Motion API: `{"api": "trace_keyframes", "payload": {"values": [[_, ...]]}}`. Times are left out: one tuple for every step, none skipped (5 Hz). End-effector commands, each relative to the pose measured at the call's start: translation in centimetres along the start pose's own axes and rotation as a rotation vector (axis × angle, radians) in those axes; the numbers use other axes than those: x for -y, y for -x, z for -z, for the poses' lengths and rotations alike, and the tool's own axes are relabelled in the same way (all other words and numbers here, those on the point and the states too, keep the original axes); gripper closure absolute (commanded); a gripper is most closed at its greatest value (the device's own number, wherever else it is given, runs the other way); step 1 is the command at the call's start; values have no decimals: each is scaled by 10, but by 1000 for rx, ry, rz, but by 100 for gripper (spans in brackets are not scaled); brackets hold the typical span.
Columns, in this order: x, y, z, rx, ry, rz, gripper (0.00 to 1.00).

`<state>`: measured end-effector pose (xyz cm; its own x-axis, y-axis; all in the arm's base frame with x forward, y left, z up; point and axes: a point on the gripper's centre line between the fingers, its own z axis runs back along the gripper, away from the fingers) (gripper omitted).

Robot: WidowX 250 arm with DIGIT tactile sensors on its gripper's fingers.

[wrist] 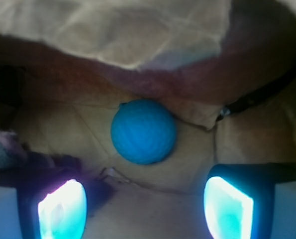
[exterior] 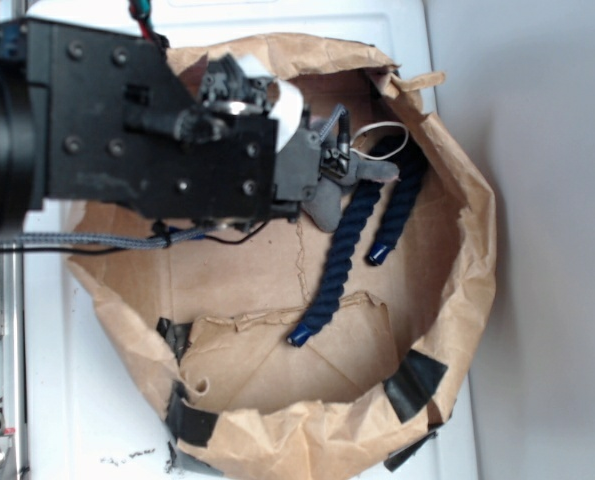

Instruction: Grab the blue ball.

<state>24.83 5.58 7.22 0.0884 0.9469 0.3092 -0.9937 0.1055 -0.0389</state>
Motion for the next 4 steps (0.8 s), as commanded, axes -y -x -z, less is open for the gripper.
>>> {"api": "trace_keyframes", "payload": {"values": [[2, -5, 15, 34, 43, -100, 0], [6, -6, 29, 83, -34, -168, 0], [3, -16, 36, 146, -149, -205, 0], [4, -19, 46, 134, -106, -229, 0]]}}
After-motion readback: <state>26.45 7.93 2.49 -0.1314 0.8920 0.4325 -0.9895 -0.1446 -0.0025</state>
